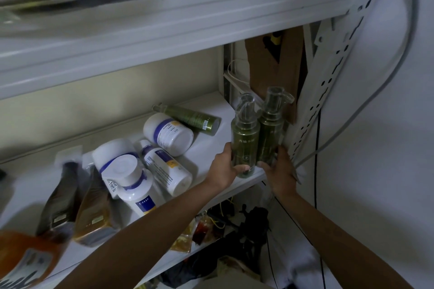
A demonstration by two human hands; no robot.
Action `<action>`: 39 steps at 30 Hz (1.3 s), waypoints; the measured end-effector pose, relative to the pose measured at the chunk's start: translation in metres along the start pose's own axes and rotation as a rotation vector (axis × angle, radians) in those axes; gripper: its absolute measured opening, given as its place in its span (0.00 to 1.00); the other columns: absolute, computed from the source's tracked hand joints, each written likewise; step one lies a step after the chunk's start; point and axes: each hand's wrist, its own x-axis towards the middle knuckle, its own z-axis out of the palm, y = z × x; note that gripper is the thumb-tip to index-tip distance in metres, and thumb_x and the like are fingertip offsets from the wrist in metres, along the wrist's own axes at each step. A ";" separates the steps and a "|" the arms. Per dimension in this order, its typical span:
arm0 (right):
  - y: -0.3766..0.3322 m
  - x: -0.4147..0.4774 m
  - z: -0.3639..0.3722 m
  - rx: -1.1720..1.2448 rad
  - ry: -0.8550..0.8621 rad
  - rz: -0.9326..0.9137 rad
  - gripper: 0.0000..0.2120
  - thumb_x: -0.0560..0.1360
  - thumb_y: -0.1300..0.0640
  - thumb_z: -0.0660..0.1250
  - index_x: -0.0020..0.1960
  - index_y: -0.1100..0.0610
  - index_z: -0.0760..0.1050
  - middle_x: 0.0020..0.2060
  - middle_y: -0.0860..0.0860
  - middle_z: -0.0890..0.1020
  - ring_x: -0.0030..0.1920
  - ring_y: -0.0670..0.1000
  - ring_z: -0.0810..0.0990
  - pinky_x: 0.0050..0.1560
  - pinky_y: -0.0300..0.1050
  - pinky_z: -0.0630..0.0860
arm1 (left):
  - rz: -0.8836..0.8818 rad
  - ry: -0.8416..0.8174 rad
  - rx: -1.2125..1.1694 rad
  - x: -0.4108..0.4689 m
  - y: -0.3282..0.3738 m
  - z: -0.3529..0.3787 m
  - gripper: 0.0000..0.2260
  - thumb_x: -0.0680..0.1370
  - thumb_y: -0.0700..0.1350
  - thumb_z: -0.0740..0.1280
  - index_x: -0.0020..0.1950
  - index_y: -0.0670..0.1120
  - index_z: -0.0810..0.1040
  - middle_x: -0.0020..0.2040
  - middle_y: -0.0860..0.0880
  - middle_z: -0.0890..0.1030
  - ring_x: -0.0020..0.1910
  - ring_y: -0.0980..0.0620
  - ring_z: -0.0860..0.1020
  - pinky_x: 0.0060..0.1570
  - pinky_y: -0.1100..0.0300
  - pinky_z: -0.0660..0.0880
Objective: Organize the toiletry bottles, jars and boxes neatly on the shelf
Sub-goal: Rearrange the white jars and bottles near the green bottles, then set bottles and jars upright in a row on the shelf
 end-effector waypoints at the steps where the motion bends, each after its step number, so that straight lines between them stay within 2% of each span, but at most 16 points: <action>1: 0.000 -0.001 -0.002 -0.014 -0.004 -0.013 0.29 0.70 0.60 0.72 0.68 0.54 0.64 0.64 0.54 0.74 0.64 0.54 0.73 0.66 0.56 0.70 | -0.002 -0.004 0.003 0.000 0.000 0.000 0.24 0.71 0.45 0.74 0.63 0.45 0.67 0.56 0.45 0.80 0.56 0.47 0.78 0.56 0.53 0.75; 8: 0.001 0.000 -0.003 -0.113 -0.003 -0.081 0.29 0.72 0.60 0.70 0.70 0.59 0.63 0.65 0.58 0.72 0.65 0.57 0.72 0.67 0.52 0.69 | -0.006 -0.011 0.007 0.002 -0.001 0.000 0.25 0.71 0.45 0.74 0.64 0.46 0.66 0.57 0.45 0.80 0.55 0.47 0.78 0.56 0.52 0.75; 17: -0.004 -0.005 -0.004 -0.168 -0.003 -0.082 0.27 0.72 0.60 0.70 0.68 0.57 0.63 0.63 0.56 0.74 0.62 0.55 0.74 0.63 0.54 0.72 | -0.019 -0.014 0.019 -0.002 0.003 -0.001 0.26 0.72 0.46 0.73 0.65 0.45 0.65 0.58 0.45 0.79 0.57 0.47 0.77 0.54 0.57 0.73; 21: -0.012 -0.010 -0.006 -0.139 0.010 -0.041 0.25 0.73 0.60 0.69 0.67 0.58 0.65 0.61 0.56 0.75 0.60 0.55 0.75 0.62 0.52 0.73 | -0.042 -0.077 0.093 0.001 0.007 -0.007 0.27 0.71 0.47 0.74 0.65 0.44 0.64 0.58 0.43 0.78 0.57 0.44 0.77 0.55 0.52 0.75; 23: -0.019 -0.022 -0.004 -0.154 0.067 -0.010 0.24 0.74 0.59 0.68 0.67 0.60 0.65 0.61 0.58 0.74 0.59 0.57 0.75 0.58 0.52 0.75 | -0.043 -0.151 0.225 0.003 0.013 -0.015 0.28 0.72 0.44 0.73 0.67 0.43 0.63 0.60 0.41 0.77 0.58 0.42 0.76 0.54 0.52 0.74; 25: -0.030 -0.039 -0.003 -0.165 0.131 0.075 0.21 0.74 0.59 0.68 0.63 0.63 0.65 0.57 0.59 0.75 0.55 0.59 0.76 0.50 0.49 0.75 | -0.019 -0.244 0.423 0.006 0.023 -0.030 0.30 0.73 0.43 0.71 0.70 0.42 0.61 0.63 0.40 0.74 0.60 0.42 0.74 0.54 0.53 0.72; 27: -0.037 -0.057 -0.001 -0.139 0.132 0.055 0.12 0.73 0.62 0.68 0.53 0.61 0.68 0.47 0.57 0.76 0.48 0.56 0.77 0.45 0.46 0.73 | 0.015 -0.316 0.568 0.014 0.037 -0.055 0.28 0.74 0.44 0.71 0.71 0.41 0.63 0.65 0.41 0.73 0.62 0.43 0.73 0.57 0.54 0.72; 28: -0.041 -0.066 0.002 -0.108 0.084 -0.003 0.08 0.73 0.64 0.68 0.47 0.58 0.69 0.41 0.52 0.76 0.43 0.51 0.77 0.42 0.44 0.71 | 0.025 -0.334 0.614 0.019 0.045 -0.070 0.26 0.75 0.45 0.70 0.70 0.40 0.66 0.65 0.41 0.73 0.62 0.43 0.74 0.58 0.54 0.72; 30: -0.049 -0.078 0.011 -0.067 -0.080 -0.123 0.11 0.72 0.65 0.68 0.40 0.52 0.70 0.35 0.46 0.75 0.38 0.40 0.75 0.40 0.40 0.71 | 0.031 -0.339 0.640 0.033 0.058 -0.104 0.21 0.75 0.46 0.69 0.65 0.38 0.72 0.63 0.40 0.76 0.59 0.43 0.76 0.57 0.54 0.73; 32: -0.068 -0.085 0.022 -0.027 -0.251 -0.165 0.06 0.74 0.64 0.67 0.46 0.53 0.76 0.42 0.47 0.80 0.43 0.39 0.77 0.44 0.35 0.73 | 0.028 -0.298 0.626 0.046 0.065 -0.138 0.18 0.75 0.45 0.69 0.61 0.35 0.76 0.59 0.38 0.78 0.56 0.41 0.77 0.52 0.56 0.73; 34: -0.091 -0.081 0.036 -0.022 -0.382 -0.181 0.08 0.76 0.63 0.64 0.54 0.56 0.76 0.50 0.49 0.80 0.49 0.44 0.78 0.47 0.30 0.72 | -0.023 -0.198 0.621 0.057 0.062 -0.167 0.18 0.75 0.45 0.70 0.60 0.35 0.76 0.58 0.39 0.78 0.55 0.42 0.77 0.53 0.54 0.74; 36: -0.109 -0.066 0.055 -0.042 -0.381 -0.225 0.11 0.77 0.63 0.62 0.58 0.57 0.76 0.53 0.50 0.79 0.52 0.47 0.77 0.48 0.29 0.71 | -0.121 -0.120 0.561 0.066 0.048 -0.189 0.16 0.73 0.44 0.71 0.55 0.35 0.79 0.52 0.39 0.80 0.46 0.45 0.78 0.43 0.56 0.74; 37: -0.117 -0.057 0.066 -0.066 -0.343 -0.254 0.12 0.78 0.63 0.61 0.59 0.58 0.75 0.55 0.51 0.79 0.54 0.48 0.77 0.51 0.32 0.71 | -0.177 -0.097 0.542 0.069 0.039 -0.196 0.15 0.73 0.44 0.70 0.53 0.34 0.79 0.47 0.39 0.80 0.42 0.46 0.77 0.40 0.57 0.72; 39: -0.130 -0.035 0.088 -0.125 -0.262 -0.284 0.14 0.78 0.64 0.59 0.62 0.58 0.73 0.59 0.53 0.76 0.61 0.52 0.74 0.59 0.41 0.71 | -0.274 -0.084 0.544 0.072 0.017 -0.204 0.15 0.73 0.44 0.69 0.53 0.35 0.78 0.47 0.38 0.80 0.40 0.46 0.76 0.39 0.57 0.72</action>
